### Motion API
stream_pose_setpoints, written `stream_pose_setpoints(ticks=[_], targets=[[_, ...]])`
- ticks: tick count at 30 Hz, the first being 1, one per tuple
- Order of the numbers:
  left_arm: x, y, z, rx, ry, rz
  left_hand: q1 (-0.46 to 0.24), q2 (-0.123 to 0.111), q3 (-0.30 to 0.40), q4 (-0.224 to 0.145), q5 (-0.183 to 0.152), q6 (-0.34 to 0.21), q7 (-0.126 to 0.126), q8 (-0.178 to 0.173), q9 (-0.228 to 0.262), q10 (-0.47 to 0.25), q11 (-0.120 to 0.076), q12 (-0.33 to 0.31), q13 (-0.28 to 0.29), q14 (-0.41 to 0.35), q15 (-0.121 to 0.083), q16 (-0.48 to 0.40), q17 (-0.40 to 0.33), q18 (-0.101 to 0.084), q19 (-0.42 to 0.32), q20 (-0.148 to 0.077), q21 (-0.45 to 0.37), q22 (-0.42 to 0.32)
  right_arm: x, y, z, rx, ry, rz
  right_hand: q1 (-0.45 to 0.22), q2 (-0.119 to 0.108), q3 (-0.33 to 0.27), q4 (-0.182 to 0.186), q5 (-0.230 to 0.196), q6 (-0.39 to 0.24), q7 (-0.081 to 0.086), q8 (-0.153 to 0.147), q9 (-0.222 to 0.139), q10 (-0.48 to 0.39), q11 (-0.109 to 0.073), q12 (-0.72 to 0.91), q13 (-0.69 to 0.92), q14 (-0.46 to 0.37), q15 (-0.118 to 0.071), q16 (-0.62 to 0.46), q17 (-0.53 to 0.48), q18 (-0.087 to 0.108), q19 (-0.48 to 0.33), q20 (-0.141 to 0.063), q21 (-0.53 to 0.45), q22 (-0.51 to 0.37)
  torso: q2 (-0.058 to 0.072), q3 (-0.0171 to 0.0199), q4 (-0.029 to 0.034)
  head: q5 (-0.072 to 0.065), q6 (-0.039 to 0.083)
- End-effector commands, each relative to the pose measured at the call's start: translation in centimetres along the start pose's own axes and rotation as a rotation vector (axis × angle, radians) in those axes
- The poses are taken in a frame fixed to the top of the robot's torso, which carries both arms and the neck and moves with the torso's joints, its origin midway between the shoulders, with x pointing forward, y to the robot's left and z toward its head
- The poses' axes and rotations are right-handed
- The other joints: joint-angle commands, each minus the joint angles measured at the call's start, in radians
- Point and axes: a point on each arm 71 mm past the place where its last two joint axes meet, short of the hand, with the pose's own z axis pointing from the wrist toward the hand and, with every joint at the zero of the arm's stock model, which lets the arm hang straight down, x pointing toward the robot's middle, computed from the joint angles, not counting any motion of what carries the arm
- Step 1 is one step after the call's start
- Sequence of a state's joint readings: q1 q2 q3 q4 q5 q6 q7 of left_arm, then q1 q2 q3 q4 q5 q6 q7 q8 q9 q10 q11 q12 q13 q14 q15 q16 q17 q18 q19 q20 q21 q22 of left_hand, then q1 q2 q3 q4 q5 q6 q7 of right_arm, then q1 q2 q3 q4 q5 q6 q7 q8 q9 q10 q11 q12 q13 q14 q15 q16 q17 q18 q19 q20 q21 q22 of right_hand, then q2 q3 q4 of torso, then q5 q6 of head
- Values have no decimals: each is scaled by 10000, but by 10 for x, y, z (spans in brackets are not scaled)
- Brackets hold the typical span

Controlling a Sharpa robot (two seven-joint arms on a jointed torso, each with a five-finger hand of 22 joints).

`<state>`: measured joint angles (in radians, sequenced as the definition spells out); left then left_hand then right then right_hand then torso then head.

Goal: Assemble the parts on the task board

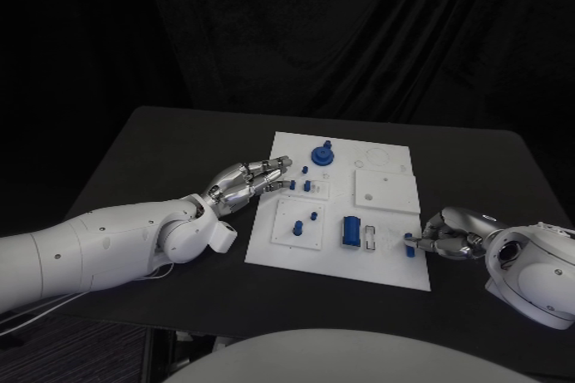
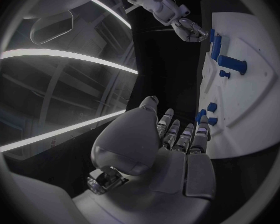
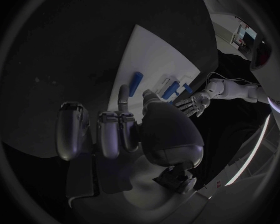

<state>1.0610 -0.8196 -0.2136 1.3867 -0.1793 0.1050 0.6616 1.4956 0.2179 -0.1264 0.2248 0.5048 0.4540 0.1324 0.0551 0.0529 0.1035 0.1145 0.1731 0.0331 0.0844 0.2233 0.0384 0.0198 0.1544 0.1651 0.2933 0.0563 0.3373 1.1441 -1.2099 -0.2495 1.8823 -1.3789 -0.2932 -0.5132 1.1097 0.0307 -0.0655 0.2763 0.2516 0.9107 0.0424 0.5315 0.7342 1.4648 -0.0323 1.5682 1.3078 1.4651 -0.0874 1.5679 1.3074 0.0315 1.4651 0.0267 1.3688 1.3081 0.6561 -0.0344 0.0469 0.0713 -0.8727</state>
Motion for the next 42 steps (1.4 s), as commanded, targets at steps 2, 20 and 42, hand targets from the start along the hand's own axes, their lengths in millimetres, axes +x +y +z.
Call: stream_pose_setpoints(ticks=[2,20,42], targets=[[2,0,0,97,106,-122,-37,6,33,12,-20,59,16,46,16,-2,37,52,8,7,31,41,14,-193,67,-24,23,8,5,-2,2,327,200,-278,122,26,6,-82,14,7,7,-89,-27,1060,80,26,2630,1057,34,29,2634,183,133,11,-97,1967,-4,-6,-9,14,1],[2,1,0,66,118,-147,-34,5,37,5,-30,64,20,47,17,-4,41,53,8,2,32,41,13,-195,74,-24,26,8,10,6,12,-27,179,-288,1235,120,298,-788,22,-62,113,-692,-521,1060,173,26,2630,1017,121,-48,2467,276,-79,93,-557,1838,-13,11,3,6,1],[2,1,-2,149,80,-148,-24,8,52,-10,49,74,16,50,18,6,45,73,11,0,26,43,13,-197,80,-28,28,-5,14,11,19,-34,133,92,2280,390,1362,-1995,58,156,171,-1471,-1352,1060,225,26,2630,1032,168,-19,2529,288,-87,143,-655,1827,-8,16,-1,-260,1]])
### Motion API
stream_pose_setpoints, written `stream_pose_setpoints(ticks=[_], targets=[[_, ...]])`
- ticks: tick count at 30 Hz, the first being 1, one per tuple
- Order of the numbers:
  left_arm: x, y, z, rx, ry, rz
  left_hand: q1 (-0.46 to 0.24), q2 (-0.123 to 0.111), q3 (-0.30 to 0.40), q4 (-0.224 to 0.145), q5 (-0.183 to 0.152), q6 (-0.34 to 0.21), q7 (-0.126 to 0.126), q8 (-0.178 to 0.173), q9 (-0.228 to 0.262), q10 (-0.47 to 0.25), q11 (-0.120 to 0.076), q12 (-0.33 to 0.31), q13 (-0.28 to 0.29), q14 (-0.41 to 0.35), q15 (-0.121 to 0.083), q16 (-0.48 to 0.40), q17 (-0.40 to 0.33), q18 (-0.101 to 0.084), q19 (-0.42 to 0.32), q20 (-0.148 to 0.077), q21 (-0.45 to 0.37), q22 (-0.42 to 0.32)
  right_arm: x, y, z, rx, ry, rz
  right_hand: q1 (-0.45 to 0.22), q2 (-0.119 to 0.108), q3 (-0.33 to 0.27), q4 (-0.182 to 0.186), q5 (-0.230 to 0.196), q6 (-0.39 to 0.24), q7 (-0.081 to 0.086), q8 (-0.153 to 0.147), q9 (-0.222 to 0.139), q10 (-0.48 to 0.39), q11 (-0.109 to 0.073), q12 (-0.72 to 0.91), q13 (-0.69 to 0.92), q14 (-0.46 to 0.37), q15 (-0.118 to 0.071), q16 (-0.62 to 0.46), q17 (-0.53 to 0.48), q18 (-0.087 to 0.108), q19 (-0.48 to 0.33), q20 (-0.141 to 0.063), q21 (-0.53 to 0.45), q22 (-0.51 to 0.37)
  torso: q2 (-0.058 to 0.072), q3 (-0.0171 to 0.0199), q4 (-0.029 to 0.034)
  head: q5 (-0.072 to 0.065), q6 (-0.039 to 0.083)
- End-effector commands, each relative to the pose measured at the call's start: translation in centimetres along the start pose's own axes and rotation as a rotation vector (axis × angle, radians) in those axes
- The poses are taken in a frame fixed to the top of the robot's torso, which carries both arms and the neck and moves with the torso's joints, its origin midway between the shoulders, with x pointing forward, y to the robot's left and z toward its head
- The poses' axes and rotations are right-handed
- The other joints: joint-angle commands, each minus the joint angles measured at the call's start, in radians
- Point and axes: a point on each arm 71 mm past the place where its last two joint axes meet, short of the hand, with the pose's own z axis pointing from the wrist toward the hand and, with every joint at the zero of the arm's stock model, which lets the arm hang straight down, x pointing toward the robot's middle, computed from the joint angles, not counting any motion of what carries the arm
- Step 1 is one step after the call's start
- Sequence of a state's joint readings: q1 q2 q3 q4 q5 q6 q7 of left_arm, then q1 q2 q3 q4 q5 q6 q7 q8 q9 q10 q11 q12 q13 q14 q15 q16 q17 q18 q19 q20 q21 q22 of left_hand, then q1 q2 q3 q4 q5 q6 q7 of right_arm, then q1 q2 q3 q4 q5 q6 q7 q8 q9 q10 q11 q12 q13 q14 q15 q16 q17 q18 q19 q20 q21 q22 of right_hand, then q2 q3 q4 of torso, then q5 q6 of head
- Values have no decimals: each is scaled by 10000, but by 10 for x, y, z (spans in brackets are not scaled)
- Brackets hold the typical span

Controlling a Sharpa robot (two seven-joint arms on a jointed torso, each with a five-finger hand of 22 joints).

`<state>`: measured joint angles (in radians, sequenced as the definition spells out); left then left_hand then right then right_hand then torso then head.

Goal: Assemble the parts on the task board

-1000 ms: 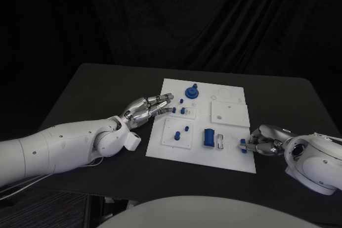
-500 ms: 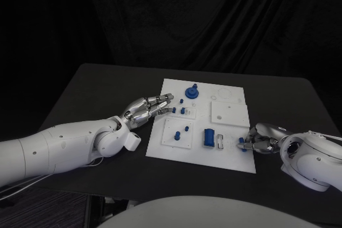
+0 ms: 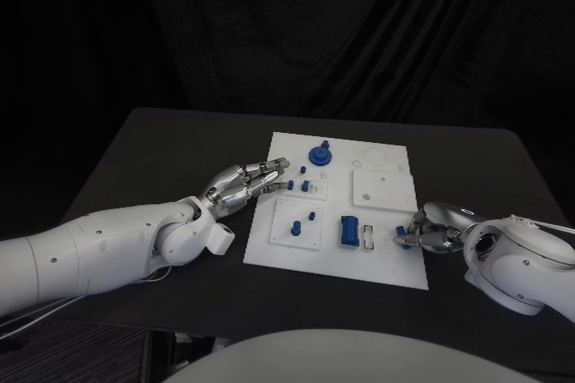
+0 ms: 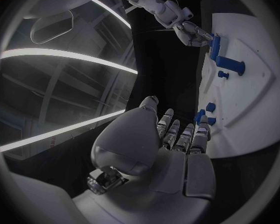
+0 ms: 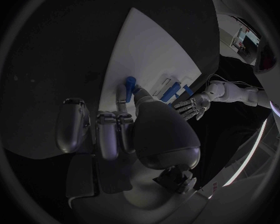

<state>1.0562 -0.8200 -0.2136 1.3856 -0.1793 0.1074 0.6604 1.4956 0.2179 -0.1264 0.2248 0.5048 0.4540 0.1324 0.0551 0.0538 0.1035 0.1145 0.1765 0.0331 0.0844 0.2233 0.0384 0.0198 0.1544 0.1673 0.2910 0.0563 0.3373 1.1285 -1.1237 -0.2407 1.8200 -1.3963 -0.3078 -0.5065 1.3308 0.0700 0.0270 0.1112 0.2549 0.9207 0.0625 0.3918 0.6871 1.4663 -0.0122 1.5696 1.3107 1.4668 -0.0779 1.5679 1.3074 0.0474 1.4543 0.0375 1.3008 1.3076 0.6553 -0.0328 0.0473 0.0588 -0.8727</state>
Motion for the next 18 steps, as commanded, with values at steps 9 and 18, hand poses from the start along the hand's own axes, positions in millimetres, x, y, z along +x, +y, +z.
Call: stream_pose_setpoints(ticks=[9,18], targets=[[0,-2,-2,305,-13,-50,10,-20,67,-57,141,119,-4,62,16,17,25,59,14,-21,-15,38,9,-191,-7,-29,0,-118,10,-6,-4,611,416,1762,-45,-88,610,-406,19,215,-71,-80,-939,1045,-11,12,2601,1018,45,-13,2542,101,97,14,160,1873,-2,-6,-6,-808,1],[0,-1,-2,329,-41,-36,17,-31,71,-70,194,126,-10,63,17,18,18,61,14,-29,-30,36,7,-184,-1,-34,0,-100,12,-4,-11,884,774,3080,-115,-131,716,-442,18,281,-91,-88,-969,1045,-31,12,2601,1022,28,-5,2558,92,126,-2,206,1887,-19,6,-6,-1629,1]])
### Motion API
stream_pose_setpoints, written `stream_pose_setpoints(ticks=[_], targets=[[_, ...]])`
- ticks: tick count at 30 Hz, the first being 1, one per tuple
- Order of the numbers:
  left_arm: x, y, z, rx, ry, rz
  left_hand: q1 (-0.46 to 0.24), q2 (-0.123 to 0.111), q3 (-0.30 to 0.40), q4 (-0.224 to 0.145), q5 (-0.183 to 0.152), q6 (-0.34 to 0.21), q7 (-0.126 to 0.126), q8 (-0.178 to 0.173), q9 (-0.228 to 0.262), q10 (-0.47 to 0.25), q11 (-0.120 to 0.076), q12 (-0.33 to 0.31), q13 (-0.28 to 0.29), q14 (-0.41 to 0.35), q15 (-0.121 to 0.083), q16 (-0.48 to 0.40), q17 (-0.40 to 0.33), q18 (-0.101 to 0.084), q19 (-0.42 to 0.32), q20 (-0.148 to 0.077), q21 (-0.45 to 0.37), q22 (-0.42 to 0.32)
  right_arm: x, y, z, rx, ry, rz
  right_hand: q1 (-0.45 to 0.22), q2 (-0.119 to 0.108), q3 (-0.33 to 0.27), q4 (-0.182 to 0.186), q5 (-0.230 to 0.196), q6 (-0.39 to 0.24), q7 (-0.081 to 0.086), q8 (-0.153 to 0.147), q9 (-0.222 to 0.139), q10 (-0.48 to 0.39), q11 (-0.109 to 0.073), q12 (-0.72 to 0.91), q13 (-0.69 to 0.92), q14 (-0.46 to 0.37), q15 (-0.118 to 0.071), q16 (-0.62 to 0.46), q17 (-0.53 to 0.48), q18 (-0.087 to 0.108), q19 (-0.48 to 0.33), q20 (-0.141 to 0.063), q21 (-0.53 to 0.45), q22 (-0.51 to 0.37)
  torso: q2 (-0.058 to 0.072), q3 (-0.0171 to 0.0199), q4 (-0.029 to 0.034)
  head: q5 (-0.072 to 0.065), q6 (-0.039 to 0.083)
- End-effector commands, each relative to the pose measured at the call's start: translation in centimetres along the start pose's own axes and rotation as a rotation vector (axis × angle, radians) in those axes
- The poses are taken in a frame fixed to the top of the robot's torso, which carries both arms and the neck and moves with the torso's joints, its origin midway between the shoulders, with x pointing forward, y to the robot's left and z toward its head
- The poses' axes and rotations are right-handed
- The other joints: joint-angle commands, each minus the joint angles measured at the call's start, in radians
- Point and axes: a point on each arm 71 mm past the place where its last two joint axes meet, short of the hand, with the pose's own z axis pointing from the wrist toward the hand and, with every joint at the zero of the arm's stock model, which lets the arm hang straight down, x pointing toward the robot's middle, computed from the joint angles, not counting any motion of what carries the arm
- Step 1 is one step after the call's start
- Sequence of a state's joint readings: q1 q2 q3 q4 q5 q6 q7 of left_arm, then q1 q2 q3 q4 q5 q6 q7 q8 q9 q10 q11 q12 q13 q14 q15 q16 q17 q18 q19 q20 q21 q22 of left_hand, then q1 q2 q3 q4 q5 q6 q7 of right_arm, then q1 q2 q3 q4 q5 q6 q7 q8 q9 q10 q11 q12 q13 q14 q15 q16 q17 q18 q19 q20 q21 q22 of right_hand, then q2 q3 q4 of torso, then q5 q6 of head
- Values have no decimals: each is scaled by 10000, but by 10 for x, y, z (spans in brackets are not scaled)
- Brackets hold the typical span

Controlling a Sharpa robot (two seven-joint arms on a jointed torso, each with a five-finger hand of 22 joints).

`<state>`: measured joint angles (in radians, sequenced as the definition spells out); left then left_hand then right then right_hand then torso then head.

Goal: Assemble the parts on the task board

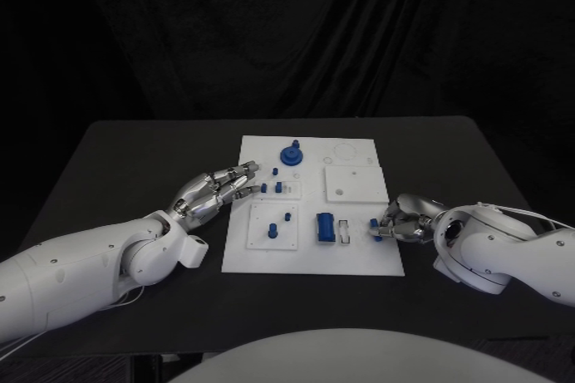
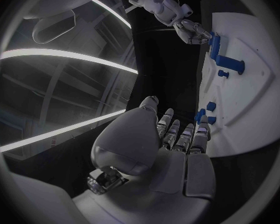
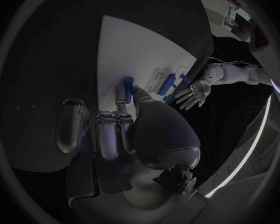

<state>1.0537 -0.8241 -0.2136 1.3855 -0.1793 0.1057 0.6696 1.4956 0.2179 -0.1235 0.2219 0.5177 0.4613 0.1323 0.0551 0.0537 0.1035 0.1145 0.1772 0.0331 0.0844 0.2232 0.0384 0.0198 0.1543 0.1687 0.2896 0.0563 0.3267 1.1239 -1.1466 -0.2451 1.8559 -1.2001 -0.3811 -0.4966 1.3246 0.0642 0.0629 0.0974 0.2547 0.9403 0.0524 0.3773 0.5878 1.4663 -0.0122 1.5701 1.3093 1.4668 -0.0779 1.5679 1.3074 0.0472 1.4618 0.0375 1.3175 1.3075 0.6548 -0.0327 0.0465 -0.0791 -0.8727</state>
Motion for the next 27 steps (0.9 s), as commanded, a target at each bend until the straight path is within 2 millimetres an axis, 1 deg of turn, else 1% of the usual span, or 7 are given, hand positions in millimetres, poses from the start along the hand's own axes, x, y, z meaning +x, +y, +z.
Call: stream_pose_setpoints(ticks=[1,5,10,14,18,24,27], targets=[[1,-1,0,265,9,-46,17,-31,43,-41,65,53,-9,63,17,18,18,54,14,-29,-30,36,7,-183,-15,-20,1,5,5,-2,-3,424,390,1175,-53,-73,357,-303,20,86,10,57,25,1045,-32,7,2615,1022,27,-5,2558,94,52,-2,40,1888,-12,3,3,-331,1],[1,-1,0,276,1,-48,31,-30,55,-57,100,51,-16,64,16,16,10,53,13,-31,-39,37,7,-177,-20,-22,-2,-7,4,3,-4,435,487,1580,-84,-81,387,-307,18,99,7,53,16,1045,-36,7,2615,1023,23,-5,2559,93,56,-6,44,1890,-14,6,-5,-490,1],[0,-2,-2,386,-69,-14,64,-34,76,-93,148,82,-25,70,20,29,-5,74,16,-31,-57,39,8,-164,-19,-25,-3,-9,3,10,-6,556,819,2335,-120,-85,415,-304,18,107,7,48,8,1045,-38,7,2615,1020,20,-10,2548,93,59,-10,44,1890,-16,-1,-6,-590,1],[-1,-4,-4,578,-171,49,123,-76,125,-186,346,306,-9,126,46,211,-1,285,50,68,-205,101,29,-52,134,-82,61,156,4,15,-6,686,1024,2918,-164,-84,445,-297,16,114,7,43,0,1045,-39,7,2615,1020,17,-10,2547,94,58,-14,37,1888,-12,-3,-19,-741,1],[-1,-6,-6,742,-271,117,146,-161,143,-248,596,512,-28,169,63,482,56,608,96,152,-411,150,44,73,245,-160,108,222,4,20,-5,679,992,3308,-201,-79,471,-291,16,125,4,44,-4,1045,-41,7,2615,1020,16,-10,2546,97,56,-17,27,1885,-4,18,-45,-762,1],[-2,-6,-7,808,-316,147,149,-167,148,-252,625,515,-24,169,62,505,69,637,98,163,-427,156,46,86,252,-164,111,220,3,27,-3,558,901,3520,-236,-75,497,-285,15,137,1,49,-5,1045,-44,7,2615,1028,13,6,2582,91,68,-19,53,1892,4,20,22,-888,1],[-1,-6,-7,815,-306,141,150,-167,149,-254,628,515,-24,168,62,503,70,634,98,165,-427,157,46,87,260,-163,114,233,4,30,-2,534,952,3609,-276,-75,536,-286,15,134,-4,46,-10,1045,-49,7,2615,1040,9,29,2634,71,109,-24,145,1920,16,14,27,-919,1]])
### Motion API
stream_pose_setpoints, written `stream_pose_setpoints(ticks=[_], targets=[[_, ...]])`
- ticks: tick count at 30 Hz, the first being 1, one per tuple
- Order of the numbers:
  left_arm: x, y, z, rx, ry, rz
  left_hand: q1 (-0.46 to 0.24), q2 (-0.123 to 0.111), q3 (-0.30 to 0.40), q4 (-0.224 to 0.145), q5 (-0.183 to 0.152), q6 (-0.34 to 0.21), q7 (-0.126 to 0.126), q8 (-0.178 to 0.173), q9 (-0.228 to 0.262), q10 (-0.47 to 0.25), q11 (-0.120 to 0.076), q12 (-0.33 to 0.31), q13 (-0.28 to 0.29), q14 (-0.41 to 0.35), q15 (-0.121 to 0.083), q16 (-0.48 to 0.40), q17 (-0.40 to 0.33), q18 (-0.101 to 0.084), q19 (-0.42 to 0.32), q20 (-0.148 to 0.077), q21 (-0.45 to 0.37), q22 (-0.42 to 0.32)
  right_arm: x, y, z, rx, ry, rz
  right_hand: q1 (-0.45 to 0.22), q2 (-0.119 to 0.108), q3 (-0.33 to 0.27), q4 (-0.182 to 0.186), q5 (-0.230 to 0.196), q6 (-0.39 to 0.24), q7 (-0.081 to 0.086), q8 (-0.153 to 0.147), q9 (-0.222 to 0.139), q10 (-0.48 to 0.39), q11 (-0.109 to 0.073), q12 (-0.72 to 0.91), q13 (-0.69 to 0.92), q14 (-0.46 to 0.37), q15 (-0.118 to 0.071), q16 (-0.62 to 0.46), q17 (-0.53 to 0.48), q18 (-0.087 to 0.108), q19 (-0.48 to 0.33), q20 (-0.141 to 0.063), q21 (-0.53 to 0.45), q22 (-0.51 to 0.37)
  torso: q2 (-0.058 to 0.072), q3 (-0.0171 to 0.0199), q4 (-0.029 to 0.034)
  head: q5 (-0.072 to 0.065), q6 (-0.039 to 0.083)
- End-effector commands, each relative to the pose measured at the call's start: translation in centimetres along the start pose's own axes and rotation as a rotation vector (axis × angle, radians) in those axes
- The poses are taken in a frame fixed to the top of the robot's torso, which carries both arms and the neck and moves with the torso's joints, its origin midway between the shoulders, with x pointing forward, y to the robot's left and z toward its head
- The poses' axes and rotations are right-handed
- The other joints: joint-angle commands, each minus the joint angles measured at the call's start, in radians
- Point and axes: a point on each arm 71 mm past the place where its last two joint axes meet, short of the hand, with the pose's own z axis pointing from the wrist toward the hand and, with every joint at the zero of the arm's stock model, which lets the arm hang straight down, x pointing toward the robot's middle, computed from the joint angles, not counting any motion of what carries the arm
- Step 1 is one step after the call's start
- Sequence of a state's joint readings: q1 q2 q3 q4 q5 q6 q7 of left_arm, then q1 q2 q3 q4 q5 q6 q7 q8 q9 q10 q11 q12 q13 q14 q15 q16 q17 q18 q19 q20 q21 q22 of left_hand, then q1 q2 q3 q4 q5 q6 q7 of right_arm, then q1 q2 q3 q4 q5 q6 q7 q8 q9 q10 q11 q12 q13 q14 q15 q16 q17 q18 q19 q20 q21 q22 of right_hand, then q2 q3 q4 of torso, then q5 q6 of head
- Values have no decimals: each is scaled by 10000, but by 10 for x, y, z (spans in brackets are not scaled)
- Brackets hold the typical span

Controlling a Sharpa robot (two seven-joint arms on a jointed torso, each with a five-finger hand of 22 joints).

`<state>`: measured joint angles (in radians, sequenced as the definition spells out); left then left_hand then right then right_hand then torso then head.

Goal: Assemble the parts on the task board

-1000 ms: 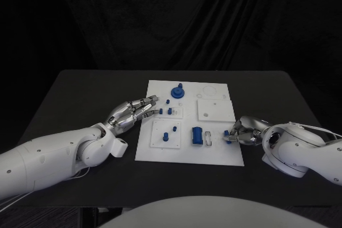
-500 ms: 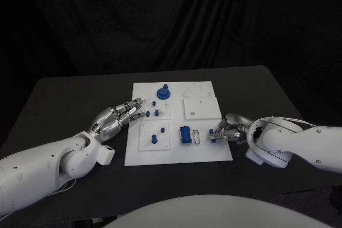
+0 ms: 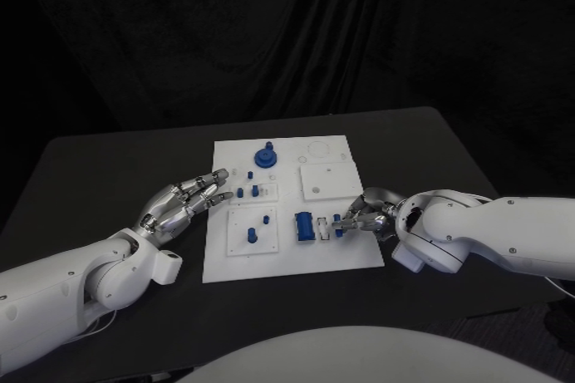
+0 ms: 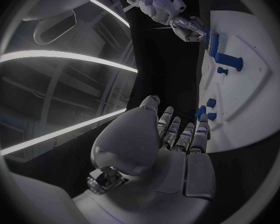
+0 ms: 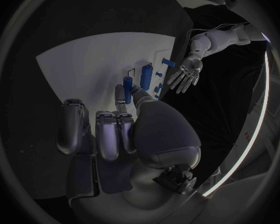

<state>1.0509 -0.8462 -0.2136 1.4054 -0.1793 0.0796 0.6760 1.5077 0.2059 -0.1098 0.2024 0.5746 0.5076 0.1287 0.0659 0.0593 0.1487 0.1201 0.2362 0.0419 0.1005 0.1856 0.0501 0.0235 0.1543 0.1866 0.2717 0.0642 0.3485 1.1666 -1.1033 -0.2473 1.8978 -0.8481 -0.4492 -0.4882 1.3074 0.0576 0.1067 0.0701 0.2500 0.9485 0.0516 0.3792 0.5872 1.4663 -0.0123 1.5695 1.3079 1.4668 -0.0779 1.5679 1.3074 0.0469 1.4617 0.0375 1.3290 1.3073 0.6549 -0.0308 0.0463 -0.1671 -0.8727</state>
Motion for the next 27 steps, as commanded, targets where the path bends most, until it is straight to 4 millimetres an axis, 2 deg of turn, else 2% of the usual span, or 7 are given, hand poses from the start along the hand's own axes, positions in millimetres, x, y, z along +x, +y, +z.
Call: stream_pose_setpoints(ticks=[1,5,11,16,19,25,27], targets=[[1,-5,0,777,-56,10,30,-47,11,-58,59,51,11,60,6,52,14,45,10,5,-50,41,9,87,81,17,35,16,-1,2,1,40,-113,579,-104,-9,99,-13,62,52,4,27,-5,1045,-48,13,2629,1040,9,29,2634,74,110,-24,30,1921,17,-3,33,-46,1],[2,-5,0,765,-40,-1,32,-48,13,-60,66,52,10,59,6,45,14,36,8,8,-48,42,10,89,87,19,38,24,0,5,5,1,-68,585,-121,-10,115,-14,62,48,4,24,-7,1045,-48,13,2629,1040,8,29,2634,72,114,-26,37,1924,25,-16,38,-53,1],[2,-4,1,686,-2,-31,34,-58,16,-66,69,-11,4,43,-5,14,6,5,-2,7,-22,42,9,94,100,42,44,25,1,8,12,-48,3,502,-155,-18,166,-27,62,15,9,4,-20,1045,-48,13,2629,1040,6,29,2634,71,120,-30,46,1926,22,-20,10,26,1],[2,-3,1,615,25,-54,31,-64,19,-68,54,-64,1,25,-15,-28,0,-27,-12,8,12,43,8,95,109,71,47,20,4,10,16,-50,214,368,-198,-24,216,-34,60,-34,26,-26,-40,1045,-37,13,2629,1040,10,29,2634,68,127,-30,56,1929,21,-24,21,48,1],[2,-3,1,587,36,-62,28,-65,19,-67,44,-80,0,19,-18,-39,-1,-32,-14,5,23,41,7,95,106,81,46,8,5,11,18,-22,357,269,-221,-26,236,-34,59,-55,35,-40,-48,1045,-31,13,2629,1040,14,29,2634,72,121,-29,40,1924,16,-22,7,61,1],[3,-3,1,565,57,-75,26,-66,20,-67,38,-89,0,15,-20,-48,-2,-37,-16,10,34,44,9,94,103,90,45,-3,7,12,19,-25,542,-17,-275,-37,260,-25,53,-82,53,-59,-62,1045,-17,13,2629,1040,23,29,2634,73,118,-26,33,1922,18,-17,41,41,1],[3,-3,2,558,65,-80,26,-66,20,-67,38,-89,0,15,-20,-48,-2,-37,-16,10,34,44,9,94,103,90,45,-3,8,12,19,-22,603,-76,-290,-42,265,-23,52,-88,56,-63,-66,1045,-13,13,2629,1040,25,29,2634,73,117,-24,32,1921,13,-12,23,71,1]])
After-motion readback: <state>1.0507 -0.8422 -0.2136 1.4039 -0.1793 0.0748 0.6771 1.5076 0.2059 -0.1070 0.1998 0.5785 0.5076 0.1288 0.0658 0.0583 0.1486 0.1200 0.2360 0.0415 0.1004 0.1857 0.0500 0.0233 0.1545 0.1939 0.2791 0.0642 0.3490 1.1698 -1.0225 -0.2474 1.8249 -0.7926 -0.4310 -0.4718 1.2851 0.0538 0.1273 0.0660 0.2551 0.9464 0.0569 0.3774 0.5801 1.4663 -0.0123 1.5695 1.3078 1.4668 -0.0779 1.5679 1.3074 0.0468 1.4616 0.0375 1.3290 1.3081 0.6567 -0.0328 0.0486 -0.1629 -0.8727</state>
